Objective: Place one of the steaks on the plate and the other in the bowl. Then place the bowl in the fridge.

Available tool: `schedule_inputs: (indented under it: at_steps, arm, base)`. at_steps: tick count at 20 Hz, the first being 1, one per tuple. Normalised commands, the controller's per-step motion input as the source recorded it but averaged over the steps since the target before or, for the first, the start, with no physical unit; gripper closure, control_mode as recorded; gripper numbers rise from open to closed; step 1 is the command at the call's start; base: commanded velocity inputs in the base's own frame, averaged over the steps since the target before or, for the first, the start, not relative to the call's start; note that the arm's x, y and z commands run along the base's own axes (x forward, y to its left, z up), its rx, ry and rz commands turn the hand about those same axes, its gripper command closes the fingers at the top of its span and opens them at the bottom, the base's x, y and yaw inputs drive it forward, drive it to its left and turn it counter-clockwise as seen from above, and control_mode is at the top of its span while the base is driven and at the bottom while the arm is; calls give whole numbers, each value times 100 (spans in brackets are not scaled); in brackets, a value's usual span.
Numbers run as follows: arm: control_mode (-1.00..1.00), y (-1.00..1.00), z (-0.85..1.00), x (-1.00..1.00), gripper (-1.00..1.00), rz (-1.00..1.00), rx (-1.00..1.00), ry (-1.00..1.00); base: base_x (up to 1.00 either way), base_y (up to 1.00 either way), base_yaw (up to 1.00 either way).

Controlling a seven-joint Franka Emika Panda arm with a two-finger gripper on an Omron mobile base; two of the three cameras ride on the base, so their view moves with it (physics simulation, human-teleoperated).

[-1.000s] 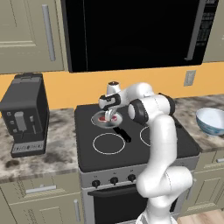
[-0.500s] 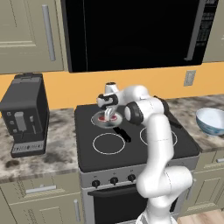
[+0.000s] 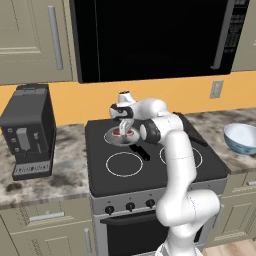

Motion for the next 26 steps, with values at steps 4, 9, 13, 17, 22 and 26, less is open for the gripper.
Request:
schedule_inputs:
  at_steps: [4, 9, 13, 17, 22, 26]
  arm:
    - [-100, 0, -5, -33, 100, 1, -5, -23]
    - [-100, -16, 11, -2, 100, 0, 7, -3]
    - [-100, -33, 43, -10, 100, 0, 18, 0]
    - [-100, -25, 44, -24, 100, 0, 16, 0]
    - [-100, -20, 11, -25, 100, 0, 9, -6]
    - [-100, -2, 52, -46, 100, 0, 4, -16]
  base:
    - [0, 0, 0]
    - [0, 0, 0]
    - [0, 0, 0]
    - [0, 0, 0]
    - [0, 0, 0]
    - [0, 0, 0]
